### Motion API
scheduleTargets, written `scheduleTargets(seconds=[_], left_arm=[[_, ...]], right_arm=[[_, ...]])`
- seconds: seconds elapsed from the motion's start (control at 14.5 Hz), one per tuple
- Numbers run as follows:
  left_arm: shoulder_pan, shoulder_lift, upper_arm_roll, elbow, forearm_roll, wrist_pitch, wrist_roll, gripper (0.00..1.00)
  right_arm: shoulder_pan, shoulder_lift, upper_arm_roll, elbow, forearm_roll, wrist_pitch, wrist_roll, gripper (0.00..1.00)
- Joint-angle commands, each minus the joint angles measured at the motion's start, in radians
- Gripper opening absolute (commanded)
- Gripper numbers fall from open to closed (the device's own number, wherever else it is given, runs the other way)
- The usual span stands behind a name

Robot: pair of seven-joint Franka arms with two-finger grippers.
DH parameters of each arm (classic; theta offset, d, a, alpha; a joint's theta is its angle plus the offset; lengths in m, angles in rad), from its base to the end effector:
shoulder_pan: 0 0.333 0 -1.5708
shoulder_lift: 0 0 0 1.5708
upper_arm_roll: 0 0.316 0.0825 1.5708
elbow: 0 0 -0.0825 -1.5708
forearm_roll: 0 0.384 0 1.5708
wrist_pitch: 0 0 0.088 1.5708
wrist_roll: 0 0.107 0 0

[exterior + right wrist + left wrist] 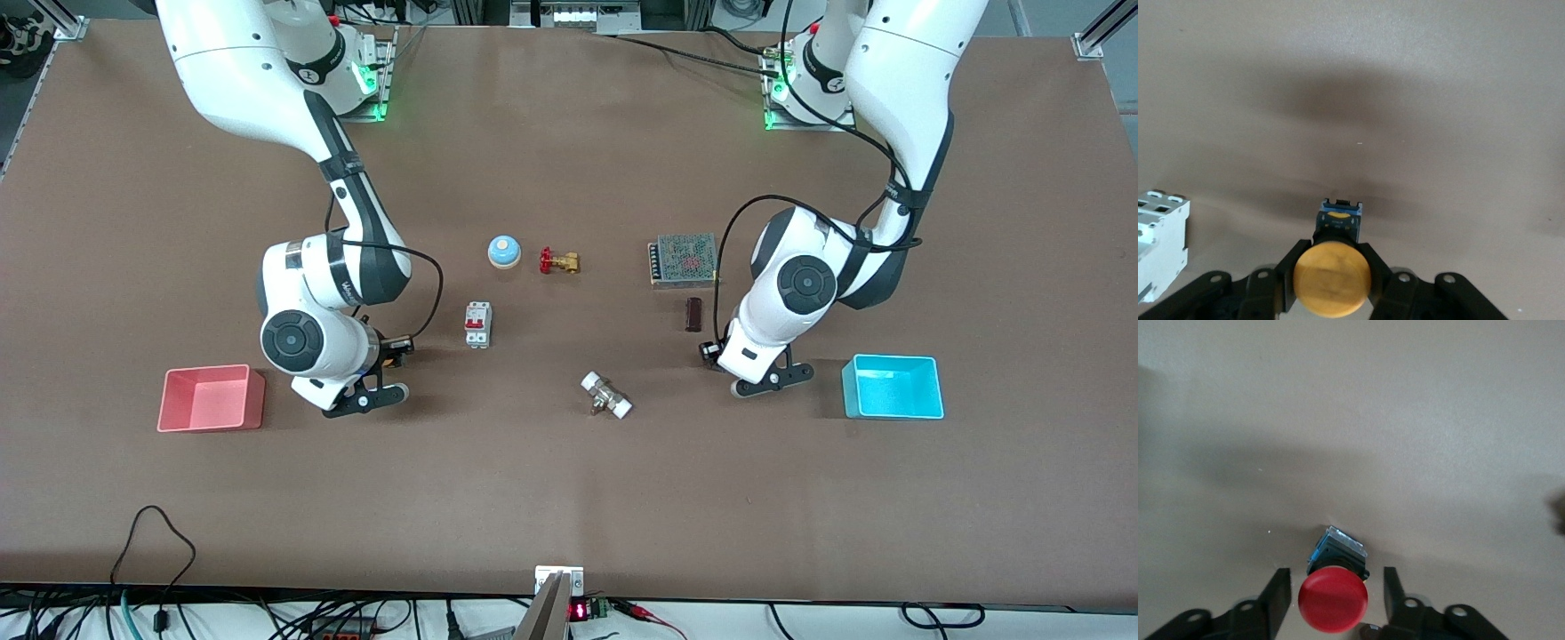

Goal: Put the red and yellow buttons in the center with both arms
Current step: 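Carry the red button with the left gripper while the right gripper carries the yellow, then lower the red button onto the table and open the left gripper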

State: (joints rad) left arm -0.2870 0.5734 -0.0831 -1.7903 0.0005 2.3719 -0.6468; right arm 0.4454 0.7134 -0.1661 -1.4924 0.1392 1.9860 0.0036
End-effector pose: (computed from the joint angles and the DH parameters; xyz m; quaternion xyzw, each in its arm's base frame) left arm 0.6150 -0.2341 0.2329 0.9893 0.1444 -0.0065 0.0219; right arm 0.6564 0.2153 0.2378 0.9877 0.1164 -0.1037 0.0103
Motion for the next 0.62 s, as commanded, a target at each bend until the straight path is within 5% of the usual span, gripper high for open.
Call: scheduleTargets(seconds=[0.0,0.34,0.41,0.48,0.55], left_arm=[[0.005,-0.023,0.016,0.041,0.003,-0.028,-0.011,0.83],[0.089,-0.148,0.028,0.049,0.016,-0.143,0.106,0.98],[0.106,-0.176,0.028,0.049,0.016,-0.170,0.145,1.00],[0.124,-0.202,0.029,0.048,0.016,-0.196,0.176,1.00],[0.137,-0.228,0.029,0.048,0.018,-0.213,0.202,1.00]], right_arm=[[0.004,0.004,-0.006,-0.006,0.008,0.022,0.012,0.32],[0.007,0.017,-0.006,-0.039,0.007,0.079,0.010,0.37],[0.007,0.017,-0.006,-0.037,0.007,0.077,0.010,0.63],[0.010,0.014,-0.006,-0.035,0.014,0.076,0.013,1.00],[0.010,0.009,-0.007,-0.034,0.016,0.071,0.015,1.00]])
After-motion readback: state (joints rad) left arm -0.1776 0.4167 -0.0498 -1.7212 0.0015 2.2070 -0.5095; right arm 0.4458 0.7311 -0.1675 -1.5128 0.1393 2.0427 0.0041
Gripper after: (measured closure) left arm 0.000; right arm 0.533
